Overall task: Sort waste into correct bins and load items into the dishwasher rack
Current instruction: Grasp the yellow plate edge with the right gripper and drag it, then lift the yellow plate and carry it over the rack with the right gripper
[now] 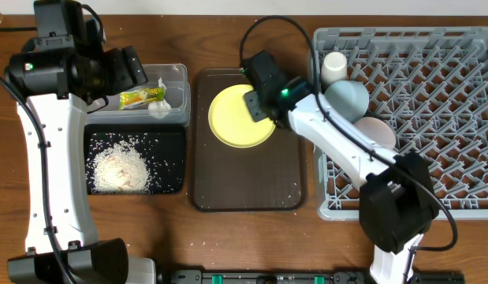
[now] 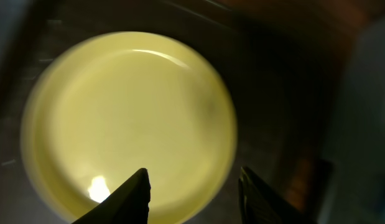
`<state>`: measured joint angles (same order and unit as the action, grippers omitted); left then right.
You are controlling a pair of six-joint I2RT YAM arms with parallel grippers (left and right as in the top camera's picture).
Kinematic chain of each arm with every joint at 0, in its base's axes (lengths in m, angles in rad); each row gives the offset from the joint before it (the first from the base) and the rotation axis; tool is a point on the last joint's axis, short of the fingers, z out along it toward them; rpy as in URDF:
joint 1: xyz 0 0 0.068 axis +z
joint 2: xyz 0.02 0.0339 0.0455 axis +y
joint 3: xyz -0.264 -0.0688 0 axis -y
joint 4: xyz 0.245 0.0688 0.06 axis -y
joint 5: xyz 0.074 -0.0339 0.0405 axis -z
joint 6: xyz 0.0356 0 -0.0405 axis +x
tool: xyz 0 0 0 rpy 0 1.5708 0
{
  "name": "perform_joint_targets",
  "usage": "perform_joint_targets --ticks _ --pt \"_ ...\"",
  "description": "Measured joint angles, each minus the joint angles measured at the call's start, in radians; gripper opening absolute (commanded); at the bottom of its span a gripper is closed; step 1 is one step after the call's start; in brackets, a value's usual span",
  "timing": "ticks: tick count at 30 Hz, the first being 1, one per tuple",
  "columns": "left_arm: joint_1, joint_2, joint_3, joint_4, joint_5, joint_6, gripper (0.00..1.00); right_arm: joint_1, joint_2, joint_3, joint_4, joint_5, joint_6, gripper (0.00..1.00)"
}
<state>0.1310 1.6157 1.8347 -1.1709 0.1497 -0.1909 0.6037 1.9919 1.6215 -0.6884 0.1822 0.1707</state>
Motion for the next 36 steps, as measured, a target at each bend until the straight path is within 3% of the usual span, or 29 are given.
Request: perform_joint_targets --ticks 8,24,26,29,36 --pt "0.000 0.000 0.000 0.000 0.000 0.000 0.93 -0.086 0.113 0.000 0.026 -0.024 0.001 0.43" --pt "0.000 0.000 0.000 0.000 0.000 0.000 0.93 -0.082 0.226 0.002 0.058 -0.112 0.006 0.40" --pt "0.000 0.000 0.000 0.000 0.000 0.000 0.93 -0.082 0.228 0.007 0.058 -0.110 0.006 0.34" --pt "0.000 0.000 0.000 0.000 0.000 0.000 0.93 -0.082 0.231 0.008 0.060 -0.116 0.002 0.01" --pt "0.000 0.000 0.000 0.000 0.000 0.000 0.93 -0.083 0.168 0.039 0.038 -0.113 -0.011 0.01"
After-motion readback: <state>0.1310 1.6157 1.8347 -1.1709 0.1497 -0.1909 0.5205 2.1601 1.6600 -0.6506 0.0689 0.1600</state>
